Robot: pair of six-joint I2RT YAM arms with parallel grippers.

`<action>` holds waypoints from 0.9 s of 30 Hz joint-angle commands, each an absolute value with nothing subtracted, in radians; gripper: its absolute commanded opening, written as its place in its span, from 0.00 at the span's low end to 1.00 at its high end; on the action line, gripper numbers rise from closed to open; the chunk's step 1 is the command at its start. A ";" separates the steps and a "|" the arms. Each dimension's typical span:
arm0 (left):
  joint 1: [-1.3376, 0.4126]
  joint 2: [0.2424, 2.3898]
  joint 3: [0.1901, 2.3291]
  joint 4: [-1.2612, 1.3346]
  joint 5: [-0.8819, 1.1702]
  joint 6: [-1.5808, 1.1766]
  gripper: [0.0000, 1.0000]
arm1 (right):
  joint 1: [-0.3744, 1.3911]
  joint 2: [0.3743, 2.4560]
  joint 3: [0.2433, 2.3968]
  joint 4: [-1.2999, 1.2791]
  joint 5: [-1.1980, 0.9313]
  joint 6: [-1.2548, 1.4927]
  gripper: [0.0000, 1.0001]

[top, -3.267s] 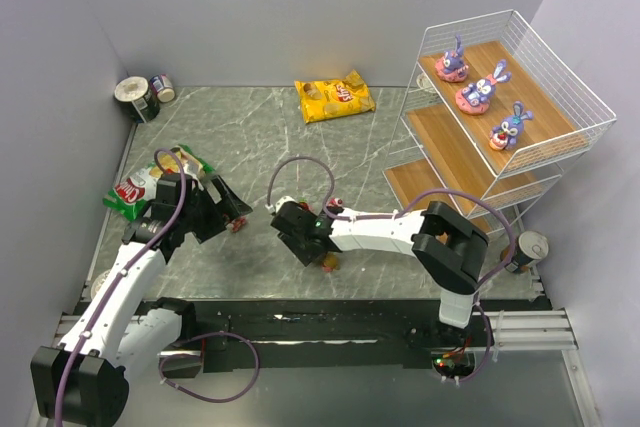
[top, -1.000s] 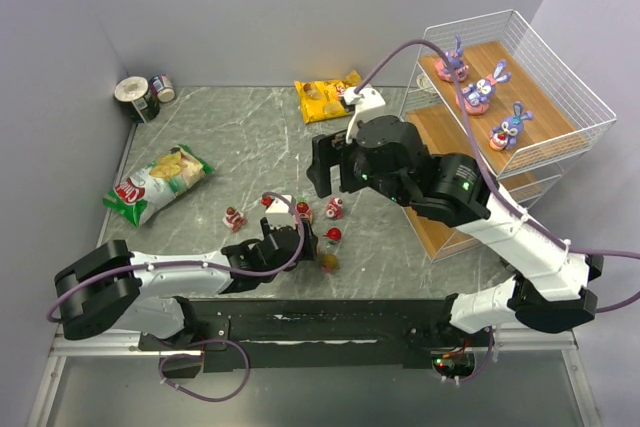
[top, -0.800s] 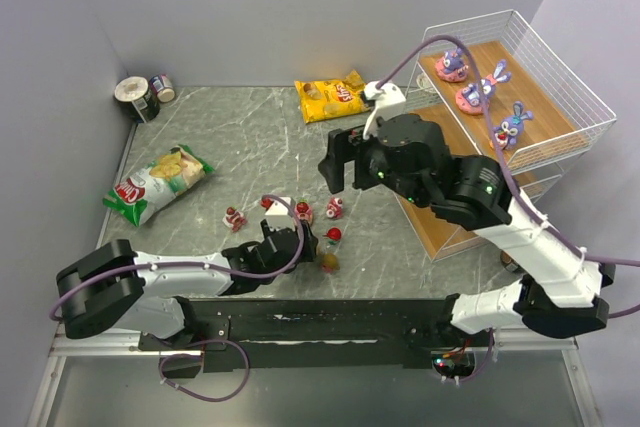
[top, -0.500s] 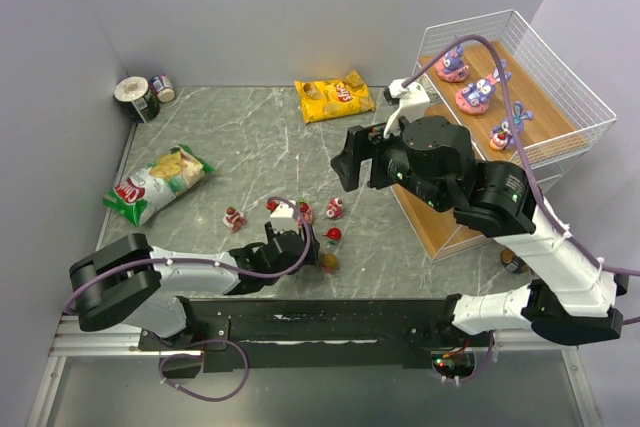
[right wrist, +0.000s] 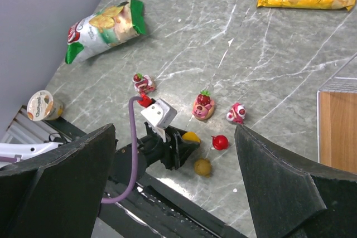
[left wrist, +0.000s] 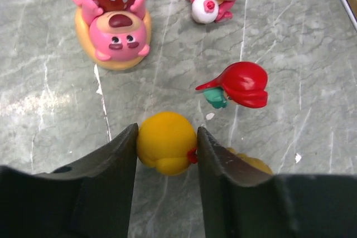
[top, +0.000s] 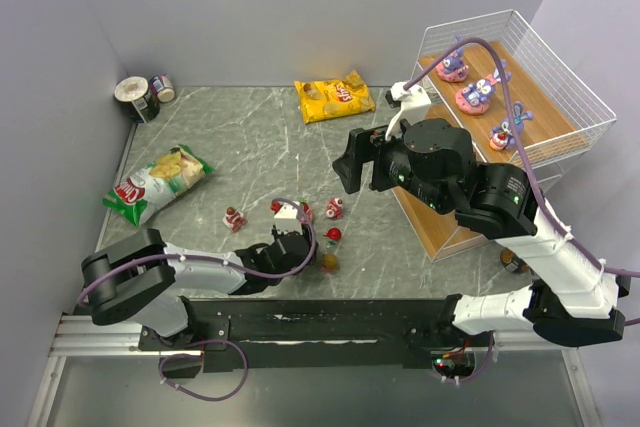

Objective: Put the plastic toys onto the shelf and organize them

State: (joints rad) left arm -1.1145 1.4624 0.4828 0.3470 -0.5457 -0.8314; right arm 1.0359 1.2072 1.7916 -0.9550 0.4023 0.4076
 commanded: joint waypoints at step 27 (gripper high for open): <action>-1.123 1.531 1.256 -0.028 -0.101 -0.376 0.03 | 1.029 1.051 1.858 -0.720 0.197 0.114 0.95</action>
State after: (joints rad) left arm -1.1191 1.4445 1.1175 0.0521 -0.2398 -0.4503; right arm 1.0340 1.1011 1.8492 -0.8543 0.2928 0.2157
